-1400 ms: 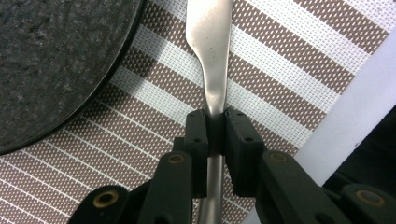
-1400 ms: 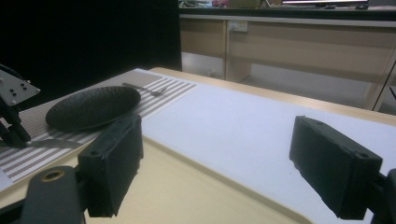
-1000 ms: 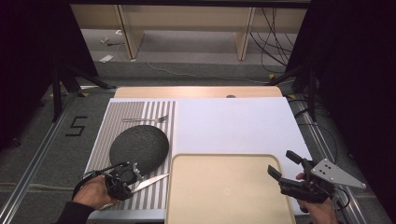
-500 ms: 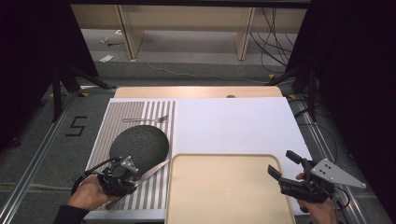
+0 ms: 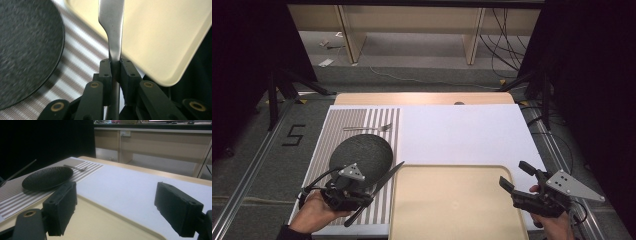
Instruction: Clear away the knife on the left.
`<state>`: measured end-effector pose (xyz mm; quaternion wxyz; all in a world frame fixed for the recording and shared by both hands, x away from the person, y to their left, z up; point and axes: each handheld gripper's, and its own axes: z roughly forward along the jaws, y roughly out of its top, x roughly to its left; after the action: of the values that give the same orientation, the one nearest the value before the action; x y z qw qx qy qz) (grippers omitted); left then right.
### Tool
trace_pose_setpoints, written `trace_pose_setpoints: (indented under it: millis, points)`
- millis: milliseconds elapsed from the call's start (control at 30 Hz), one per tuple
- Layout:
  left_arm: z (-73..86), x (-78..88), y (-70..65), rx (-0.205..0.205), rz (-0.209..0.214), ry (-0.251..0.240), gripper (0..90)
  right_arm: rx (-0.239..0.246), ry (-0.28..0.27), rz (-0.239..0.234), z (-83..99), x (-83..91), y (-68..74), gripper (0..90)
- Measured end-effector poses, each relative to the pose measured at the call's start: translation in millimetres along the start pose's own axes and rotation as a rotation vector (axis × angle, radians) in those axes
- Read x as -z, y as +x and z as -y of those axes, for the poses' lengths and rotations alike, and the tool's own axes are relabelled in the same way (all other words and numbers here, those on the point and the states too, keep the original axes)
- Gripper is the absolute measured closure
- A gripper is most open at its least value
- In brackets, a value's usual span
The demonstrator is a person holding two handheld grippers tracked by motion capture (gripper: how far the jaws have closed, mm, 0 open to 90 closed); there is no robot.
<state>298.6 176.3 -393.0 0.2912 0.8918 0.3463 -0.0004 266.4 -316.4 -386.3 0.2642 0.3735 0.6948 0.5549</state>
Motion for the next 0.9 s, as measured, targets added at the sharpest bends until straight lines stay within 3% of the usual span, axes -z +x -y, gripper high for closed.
trace_pose_setpoints:
  millis: [233,533,633,900]
  points:
    - [-11.7,-10.8,-10.5,0.022,0.037,-0.007,80.2,0.005,-0.004,-0.001,0.0,-0.3,0.7,19.1]
    - [-33.0,-32.4,-24.4,-0.007,0.099,0.016,80.2,0.005,-0.004,-0.003,0.1,0.2,0.4,19.2]
    - [-40.3,-39.2,-28.3,-0.025,0.101,0.032,80.2,0.003,-0.006,-0.002,0.0,0.4,0.8,19.2]
    - [-58.3,-56.5,-34.3,-0.019,0.146,0.037,80.2,0.004,-0.009,-0.004,0.0,0.9,1.2,19.2]
